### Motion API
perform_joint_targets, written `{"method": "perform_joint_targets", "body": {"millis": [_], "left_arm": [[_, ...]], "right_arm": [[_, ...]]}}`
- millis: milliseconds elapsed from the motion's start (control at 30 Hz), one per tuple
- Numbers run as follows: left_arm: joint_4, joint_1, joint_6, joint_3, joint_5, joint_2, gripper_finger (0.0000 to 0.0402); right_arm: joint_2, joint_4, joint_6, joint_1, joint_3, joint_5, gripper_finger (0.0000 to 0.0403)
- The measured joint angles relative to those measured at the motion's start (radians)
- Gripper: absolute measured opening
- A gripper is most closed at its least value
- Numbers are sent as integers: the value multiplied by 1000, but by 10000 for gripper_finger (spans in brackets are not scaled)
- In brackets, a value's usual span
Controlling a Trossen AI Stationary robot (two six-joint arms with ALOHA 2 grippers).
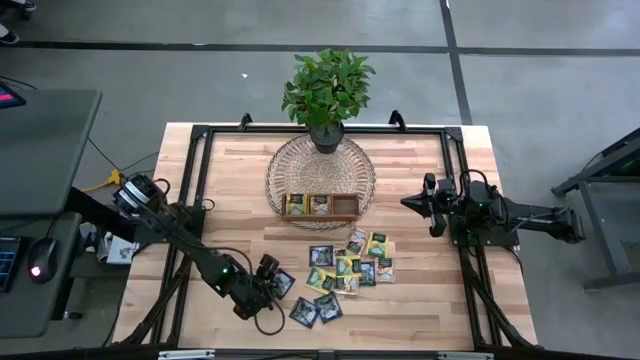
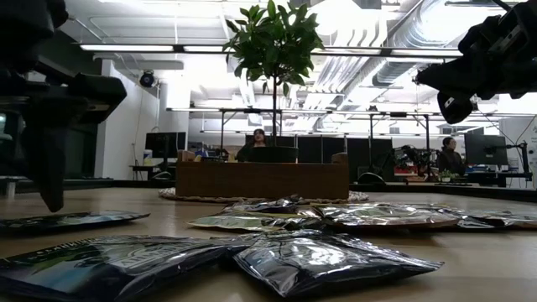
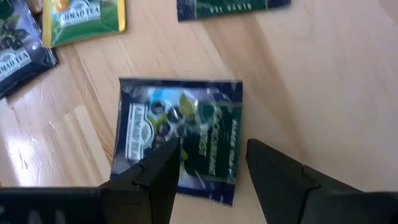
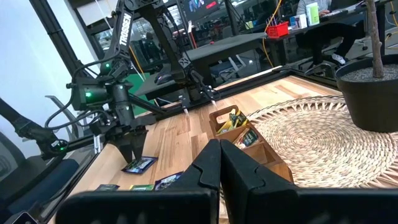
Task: Pick & Place Tea
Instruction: Put the violet tea bag into the right section of the wooden organizer
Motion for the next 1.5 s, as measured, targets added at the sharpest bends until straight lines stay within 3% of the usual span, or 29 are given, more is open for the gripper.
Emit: {"method": "perform_joint_targets", "body": {"millis": [333,533,767,1133,1500], "left_arm": [[66,19,-17,-36,30,4,169],[146,20,-89,-93,60,2,110],[161,19,-134,-107,81,1,11],[120,19,-199,-68,81,-9,0],[-83,21,-191,30,-12,-78,0]], "right_arm": [[0,0,0,0,0,0,0],[0,0,0,0,0,0,0],[0,0,0,0,0,0,0],[0,0,0,0,0,0,0],[0,0,0,0,0,0,0]]}}
